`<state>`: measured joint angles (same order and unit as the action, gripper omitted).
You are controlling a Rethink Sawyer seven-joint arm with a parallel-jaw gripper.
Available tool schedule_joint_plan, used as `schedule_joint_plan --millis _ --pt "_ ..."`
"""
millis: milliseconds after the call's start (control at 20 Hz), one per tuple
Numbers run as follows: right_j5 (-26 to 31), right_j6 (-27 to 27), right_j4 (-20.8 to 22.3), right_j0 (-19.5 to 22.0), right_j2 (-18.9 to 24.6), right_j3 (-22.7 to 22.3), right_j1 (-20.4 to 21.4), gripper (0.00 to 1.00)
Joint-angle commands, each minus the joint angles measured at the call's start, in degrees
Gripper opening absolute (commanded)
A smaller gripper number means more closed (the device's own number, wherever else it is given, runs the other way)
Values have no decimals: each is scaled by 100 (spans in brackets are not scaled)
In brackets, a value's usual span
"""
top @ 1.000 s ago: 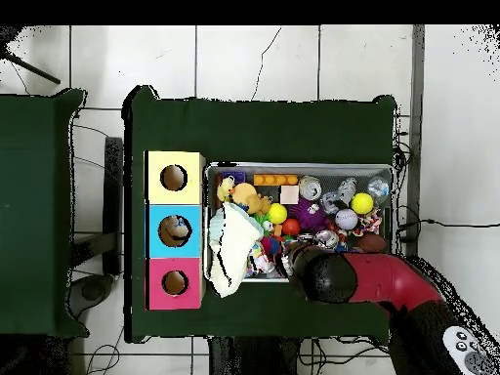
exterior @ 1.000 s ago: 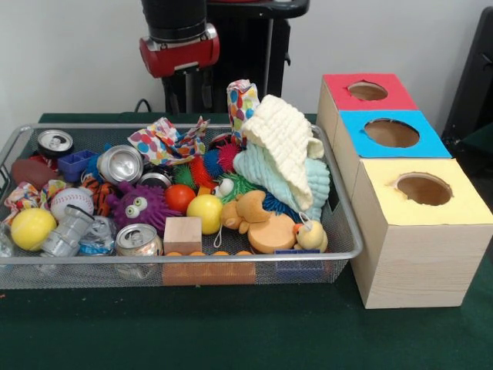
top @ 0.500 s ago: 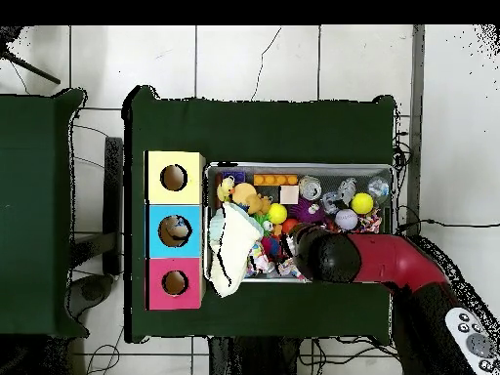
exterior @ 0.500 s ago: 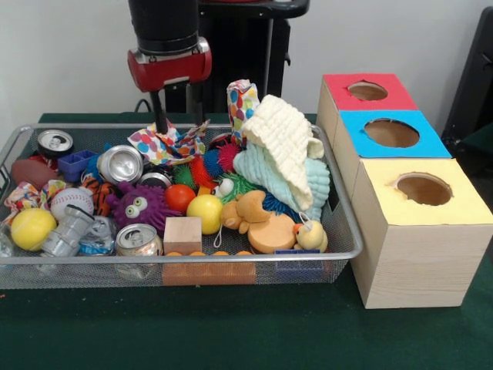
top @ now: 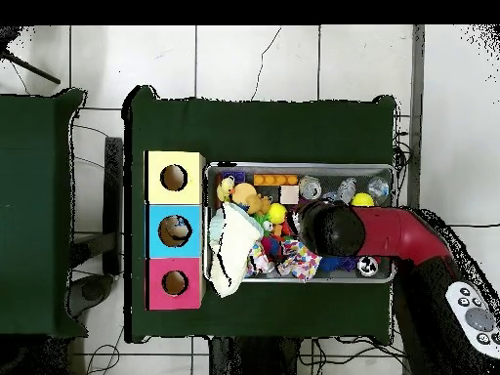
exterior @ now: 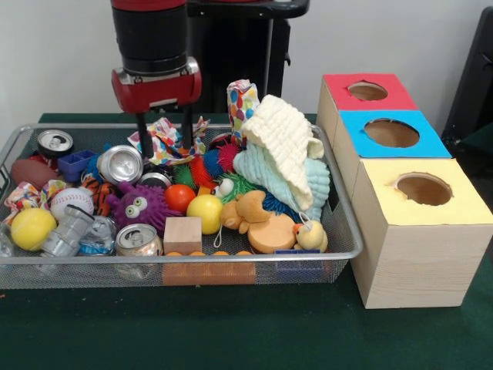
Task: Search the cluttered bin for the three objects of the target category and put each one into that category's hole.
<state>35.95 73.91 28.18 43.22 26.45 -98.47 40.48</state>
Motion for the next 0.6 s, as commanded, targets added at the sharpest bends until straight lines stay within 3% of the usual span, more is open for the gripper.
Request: schedule_joint_plan --millis 50,250,600 --pt "733 -1111 567 -133 266 1026 -574 100" --pt "884 -1533 679 -11 473 1248 -783 100" --pt "812 -1816 856 229 680 1374 -1031 100"
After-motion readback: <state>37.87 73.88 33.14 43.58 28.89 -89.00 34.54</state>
